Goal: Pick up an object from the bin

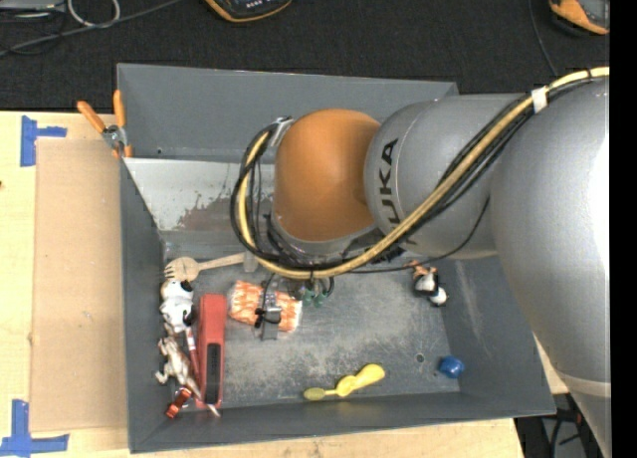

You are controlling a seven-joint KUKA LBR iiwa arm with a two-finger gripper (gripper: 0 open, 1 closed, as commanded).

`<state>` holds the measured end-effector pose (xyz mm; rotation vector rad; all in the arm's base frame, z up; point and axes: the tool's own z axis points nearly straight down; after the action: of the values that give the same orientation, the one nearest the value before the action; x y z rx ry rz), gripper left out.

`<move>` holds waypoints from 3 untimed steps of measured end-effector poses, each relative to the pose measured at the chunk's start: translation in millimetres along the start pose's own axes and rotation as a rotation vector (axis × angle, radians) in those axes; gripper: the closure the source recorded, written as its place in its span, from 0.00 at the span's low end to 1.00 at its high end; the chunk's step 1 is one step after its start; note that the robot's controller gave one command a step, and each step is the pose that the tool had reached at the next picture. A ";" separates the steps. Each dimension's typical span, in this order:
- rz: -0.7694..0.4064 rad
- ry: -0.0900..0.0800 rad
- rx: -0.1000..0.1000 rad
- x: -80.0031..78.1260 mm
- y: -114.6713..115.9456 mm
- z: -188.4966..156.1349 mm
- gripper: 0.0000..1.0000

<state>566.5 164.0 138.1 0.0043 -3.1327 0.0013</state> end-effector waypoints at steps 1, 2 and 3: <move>0.004 -0.007 -0.001 -2.0 -0.7 -4.3 0.00; 0.009 -0.002 0.000 -0.6 -4.6 30.5 0.00; -0.135 -0.011 -0.001 -4.5 -9.6 64.2 0.00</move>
Offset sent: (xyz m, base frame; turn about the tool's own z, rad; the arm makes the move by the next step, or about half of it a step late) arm 0.0009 -0.0054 -0.0288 0.0106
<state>570.4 154.3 73.8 0.2156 -3.1359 -0.0019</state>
